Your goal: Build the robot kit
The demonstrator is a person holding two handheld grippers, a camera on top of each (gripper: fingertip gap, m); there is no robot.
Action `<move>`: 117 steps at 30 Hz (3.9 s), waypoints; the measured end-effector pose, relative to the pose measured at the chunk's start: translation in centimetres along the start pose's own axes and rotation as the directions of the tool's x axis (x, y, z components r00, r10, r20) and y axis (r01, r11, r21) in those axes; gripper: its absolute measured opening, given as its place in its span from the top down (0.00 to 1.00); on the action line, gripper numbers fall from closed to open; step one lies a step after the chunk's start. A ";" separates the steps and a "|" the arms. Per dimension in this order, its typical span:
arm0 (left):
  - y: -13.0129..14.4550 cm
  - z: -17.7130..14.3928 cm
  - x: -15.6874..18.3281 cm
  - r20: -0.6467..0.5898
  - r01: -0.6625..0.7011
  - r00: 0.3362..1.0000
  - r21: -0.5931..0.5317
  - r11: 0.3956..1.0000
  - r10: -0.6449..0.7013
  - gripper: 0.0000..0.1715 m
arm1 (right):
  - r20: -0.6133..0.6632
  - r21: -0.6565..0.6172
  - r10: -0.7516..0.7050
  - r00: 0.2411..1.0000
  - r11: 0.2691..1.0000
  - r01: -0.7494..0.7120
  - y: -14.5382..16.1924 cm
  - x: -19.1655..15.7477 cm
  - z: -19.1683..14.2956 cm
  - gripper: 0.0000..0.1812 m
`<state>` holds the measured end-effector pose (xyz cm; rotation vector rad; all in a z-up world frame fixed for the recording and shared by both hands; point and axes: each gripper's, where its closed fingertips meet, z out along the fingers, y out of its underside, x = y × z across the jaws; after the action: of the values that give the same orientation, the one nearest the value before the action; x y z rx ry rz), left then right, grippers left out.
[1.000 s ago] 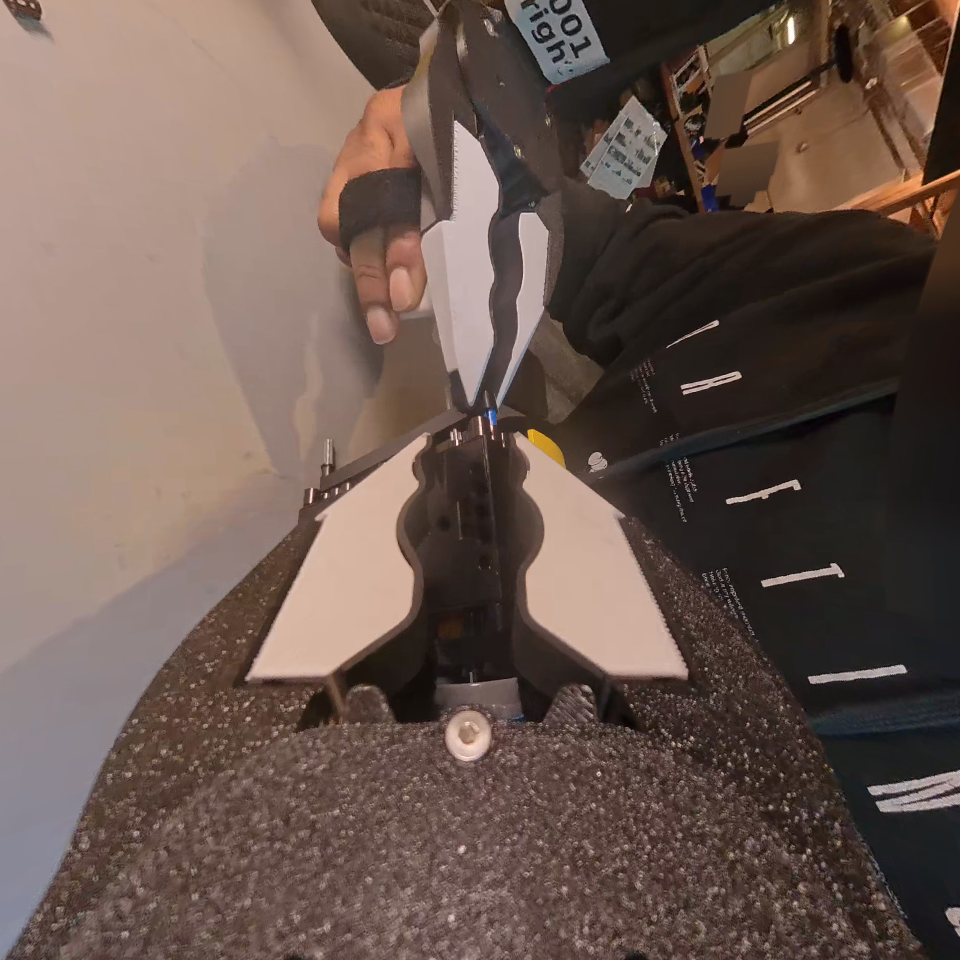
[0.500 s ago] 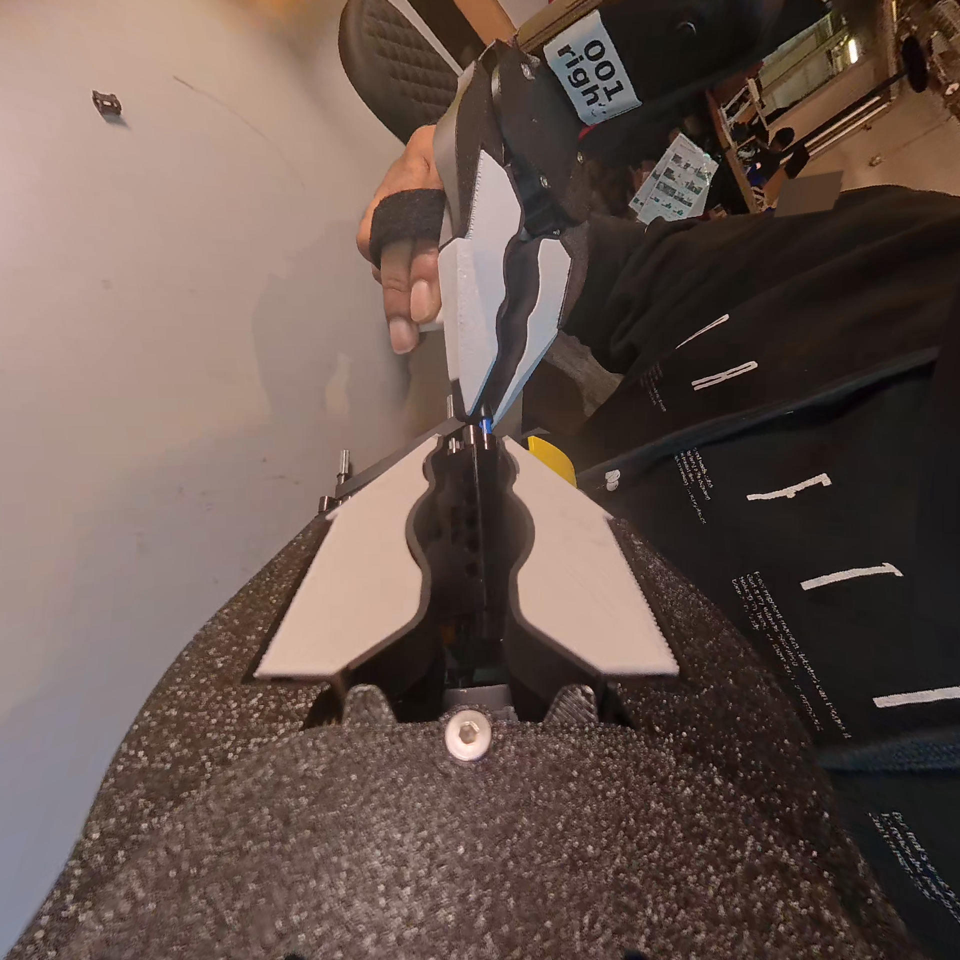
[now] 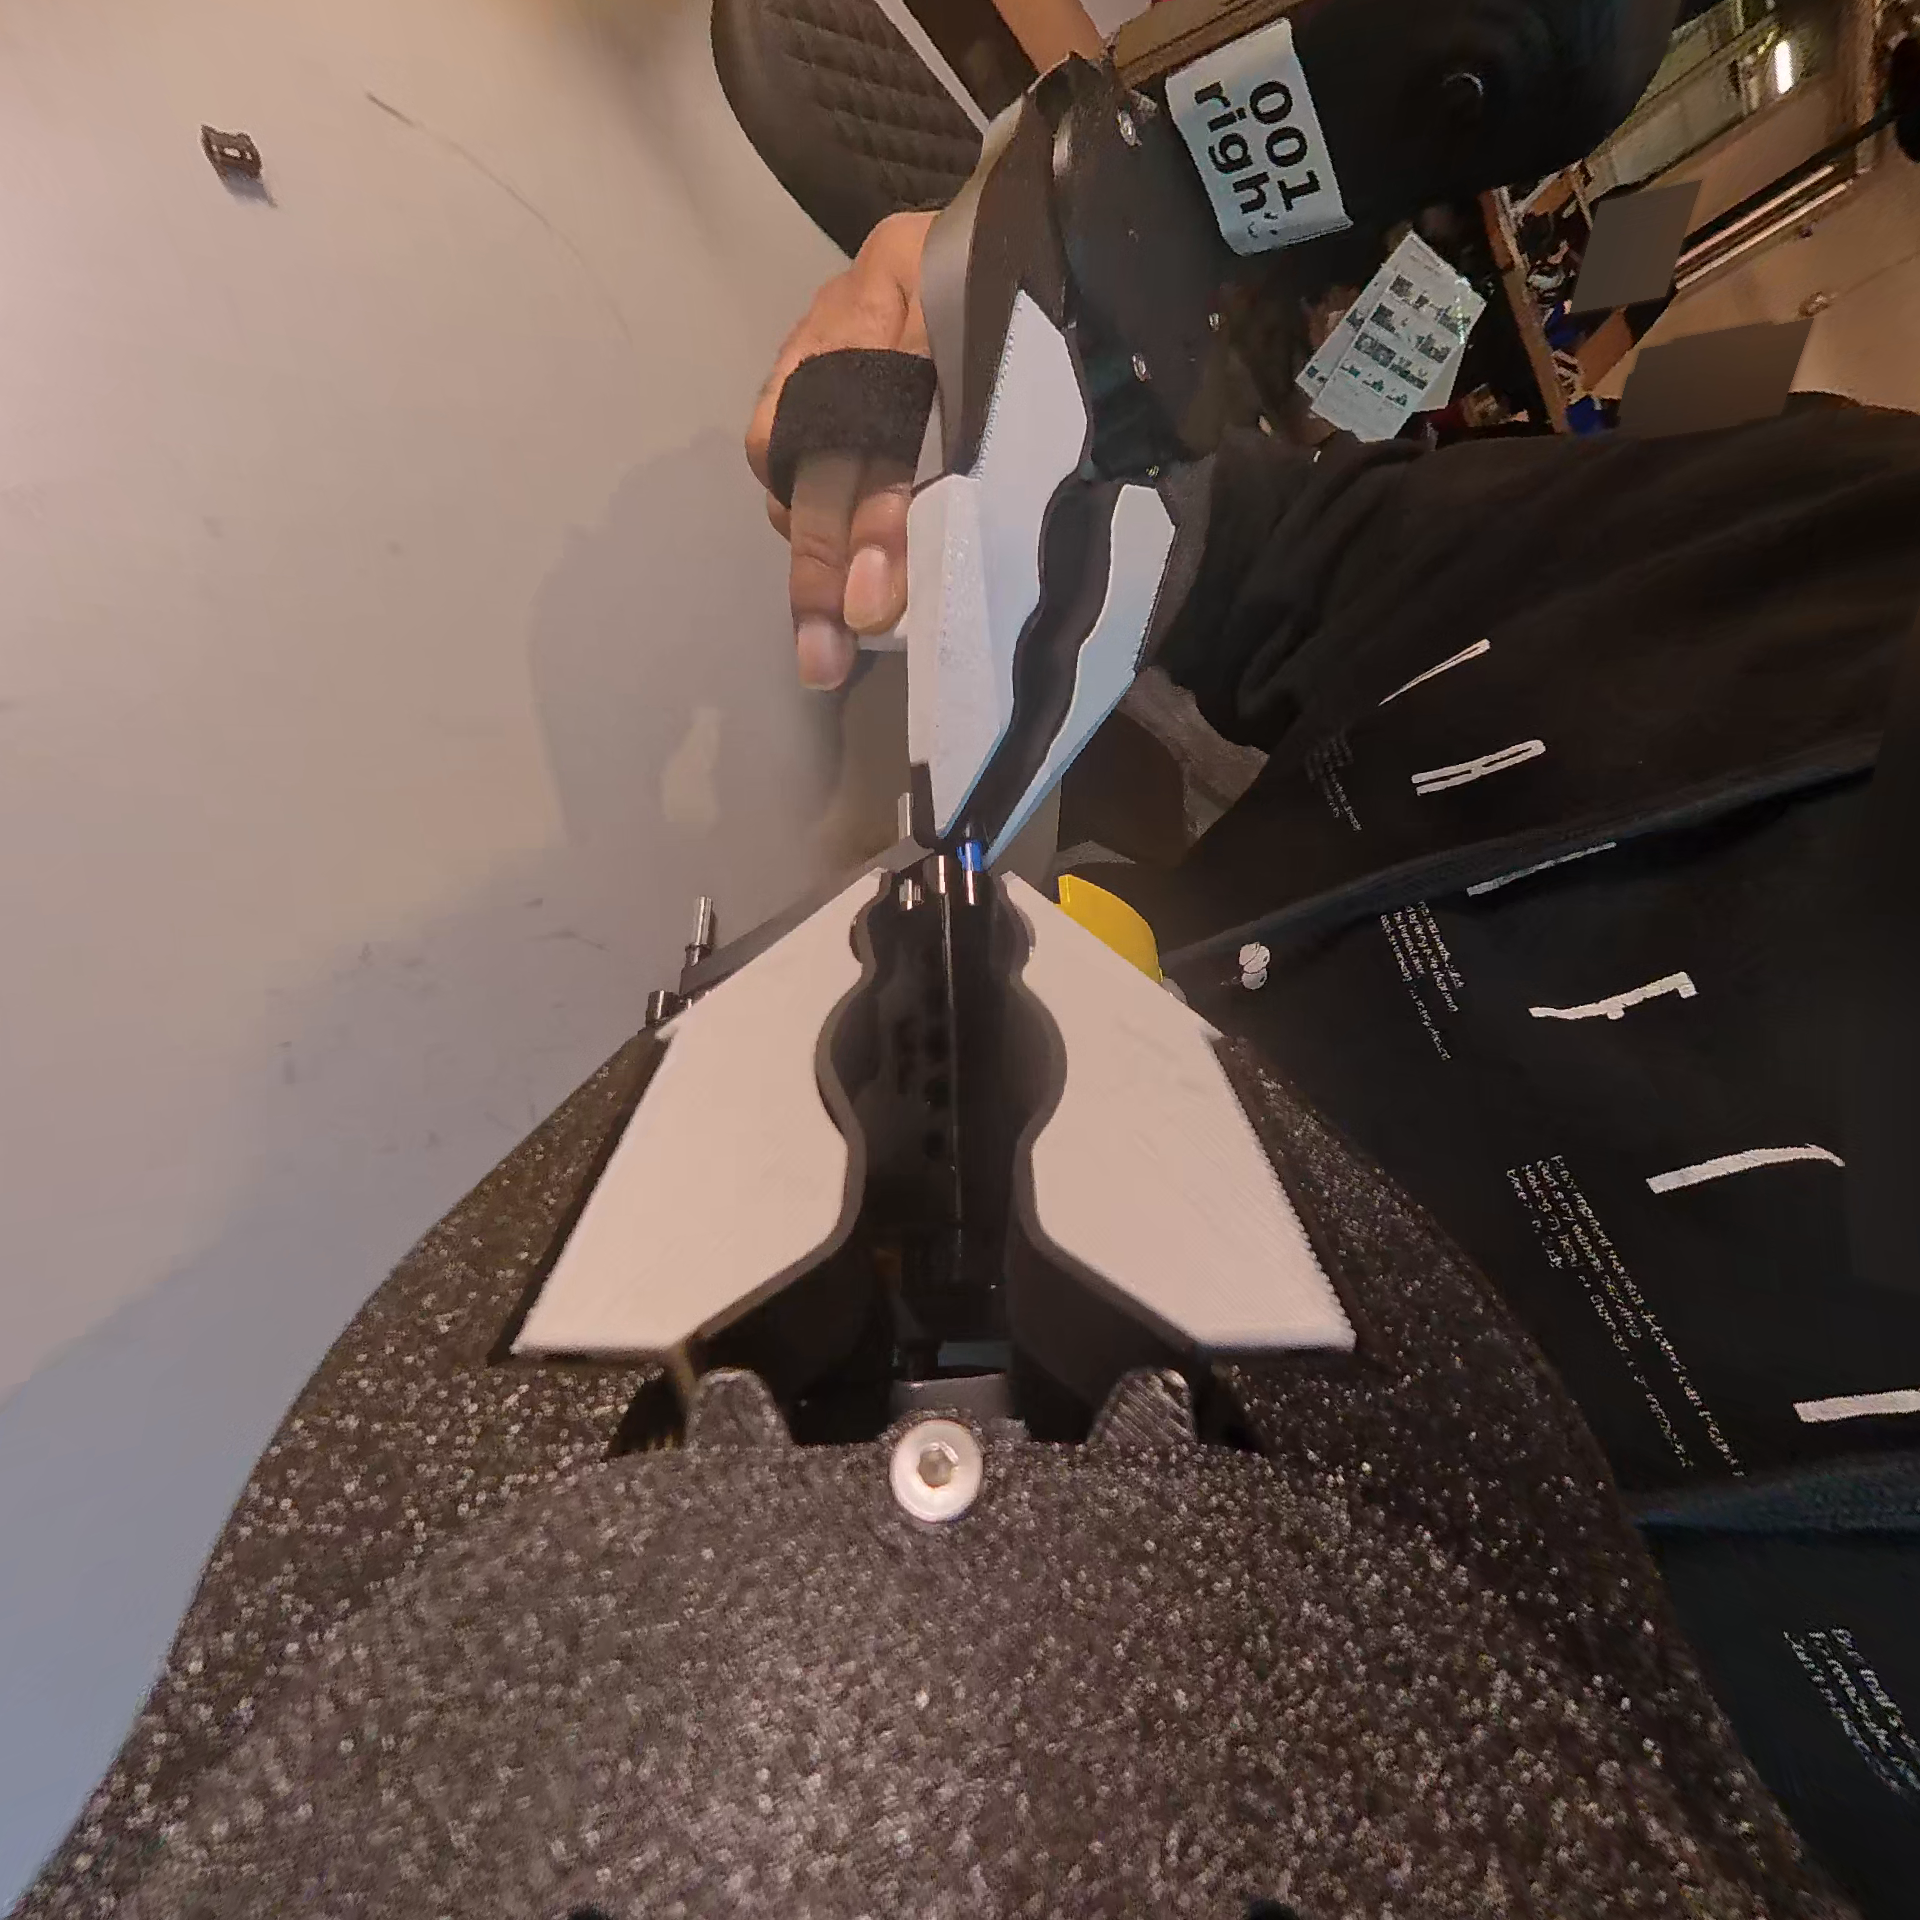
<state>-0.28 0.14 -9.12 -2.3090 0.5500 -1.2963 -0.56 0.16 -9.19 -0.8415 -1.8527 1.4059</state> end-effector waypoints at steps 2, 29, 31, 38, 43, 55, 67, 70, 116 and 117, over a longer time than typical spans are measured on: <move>0.0 0.0 -0.1 0.000 0.006 1.000 -0.001 1.000 -0.006 0.92 | 0.021 -0.008 -0.003 1.000 1.000 0.003 0.0 0.1 0.0 0.99; 0.9 -1.7 0.8 -0.026 0.010 1.000 -0.147 0.989 -0.014 0.80 | 0.107 0.004 0.036 0.994 0.999 -0.037 -0.1 0.2 1.0 0.97; 1.4 -1.8 0.9 0.004 -0.041 0.999 -0.217 0.975 0.043 0.80 | 0.115 0.008 0.037 0.993 0.999 -0.038 -0.1 0.1 1.3 0.97; 2.3 -2.3 -0.1 0.105 -0.031 0.992 -0.351 0.936 0.073 0.82 | 0.103 0.033 0.024 0.994 0.999 -0.027 -0.2 0.3 1.3 0.97; 1.7 -1.8 -0.3 0.039 0.108 0.994 -0.279 0.954 -0.101 0.85 | 0.081 0.028 -0.016 0.997 1.000 0.014 -0.1 0.2 1.3 0.97; 1.2 -1.0 -0.1 -0.008 0.190 0.980 -0.288 0.939 -0.201 0.92 | 0.045 0.022 -0.048 0.998 0.999 0.047 -0.2 0.3 1.7 0.97; 1.3 -0.9 -0.1 -0.062 0.236 0.965 -0.232 0.944 -0.256 0.94 | 0.017 0.005 -0.082 0.996 0.997 0.082 -0.3 0.2 1.9 0.98; 1.4 -1.0 -0.1 -0.072 0.224 0.967 -0.225 0.948 -0.246 0.94 | 0.041 -0.016 -0.096 0.995 0.995 0.097 -0.4 0.1 2.2 0.98; 2.0 -5.0 0.2 0.072 -0.125 0.988 -0.123 0.984 0.134 0.79 | 0.117 -0.073 -0.048 0.992 0.996 0.057 -1.7 1.5 4.5 0.97; 2.3 -5.6 -0.1 0.116 -0.162 0.977 -0.139 0.977 0.178 0.76 | 0.118 -0.079 -0.044 0.992 0.995 0.053 -1.7 1.6 4.4 0.97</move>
<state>-5.45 -2.70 -7.80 -2.3688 0.7894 -1.0528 -5.23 -1.32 -8.32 -0.7631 -2.0169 1.3829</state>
